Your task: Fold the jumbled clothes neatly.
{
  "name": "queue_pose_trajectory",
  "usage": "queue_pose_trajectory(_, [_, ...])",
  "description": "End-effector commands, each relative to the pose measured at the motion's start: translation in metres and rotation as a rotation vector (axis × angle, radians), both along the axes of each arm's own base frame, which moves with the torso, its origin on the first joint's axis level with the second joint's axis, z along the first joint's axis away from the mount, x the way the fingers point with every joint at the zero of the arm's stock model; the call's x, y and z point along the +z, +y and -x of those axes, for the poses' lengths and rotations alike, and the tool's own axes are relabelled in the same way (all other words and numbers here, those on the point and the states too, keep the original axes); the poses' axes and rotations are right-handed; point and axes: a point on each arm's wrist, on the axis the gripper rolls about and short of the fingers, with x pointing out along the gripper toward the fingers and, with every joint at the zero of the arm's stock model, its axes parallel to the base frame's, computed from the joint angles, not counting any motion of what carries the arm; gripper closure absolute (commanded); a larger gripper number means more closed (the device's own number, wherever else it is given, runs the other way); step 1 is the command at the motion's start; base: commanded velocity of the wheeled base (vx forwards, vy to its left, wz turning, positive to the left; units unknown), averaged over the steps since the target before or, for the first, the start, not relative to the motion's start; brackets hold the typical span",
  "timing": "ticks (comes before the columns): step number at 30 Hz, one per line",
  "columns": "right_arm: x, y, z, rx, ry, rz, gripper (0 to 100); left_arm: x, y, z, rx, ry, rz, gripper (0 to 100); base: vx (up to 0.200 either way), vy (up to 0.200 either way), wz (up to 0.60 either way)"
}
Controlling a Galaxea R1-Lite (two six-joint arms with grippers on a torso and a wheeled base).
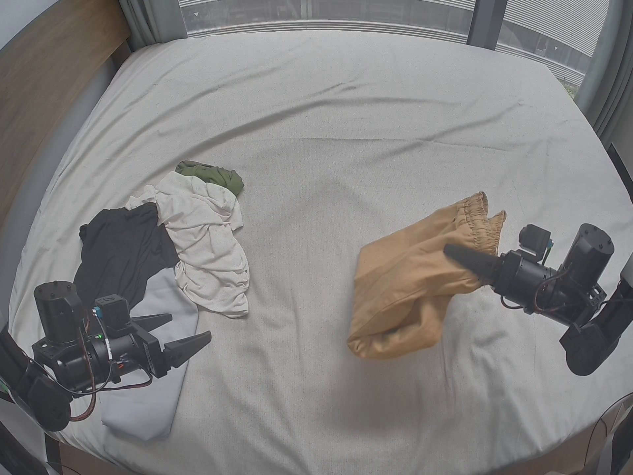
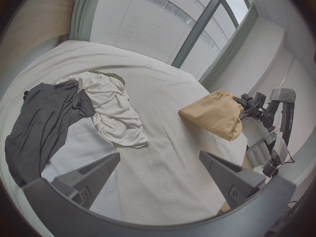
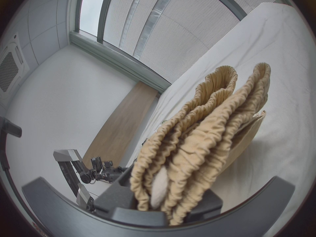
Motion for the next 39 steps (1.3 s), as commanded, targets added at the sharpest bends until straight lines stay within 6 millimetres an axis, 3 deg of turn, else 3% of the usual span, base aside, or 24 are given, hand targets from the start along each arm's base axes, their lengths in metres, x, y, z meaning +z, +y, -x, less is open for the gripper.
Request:
queue_pose_trajectory(1, [0.020, 0.006, -0.011, 0.016, -0.066, -0.043, 100, 0.000, 0.000, 0.000, -0.001, 0.002, 0.001, 0, 0.000, 0.000, 0.00])
queue_pose_trajectory(21, [0.053, 0.020, -0.060, 0.013, -0.073, -0.061, 100, -0.001, -0.001, 0.000, -0.004, 0.004, 0.000, 0, 0.000, 0.000, 0.00])
queue_pose_trajectory(39, [0.061, 0.040, -0.121, 0.018, -0.098, -0.069, 100, -0.002, 0.000, 0.001, -0.004, 0.011, 0.000, 0, 0.000, 0.000, 0.00])
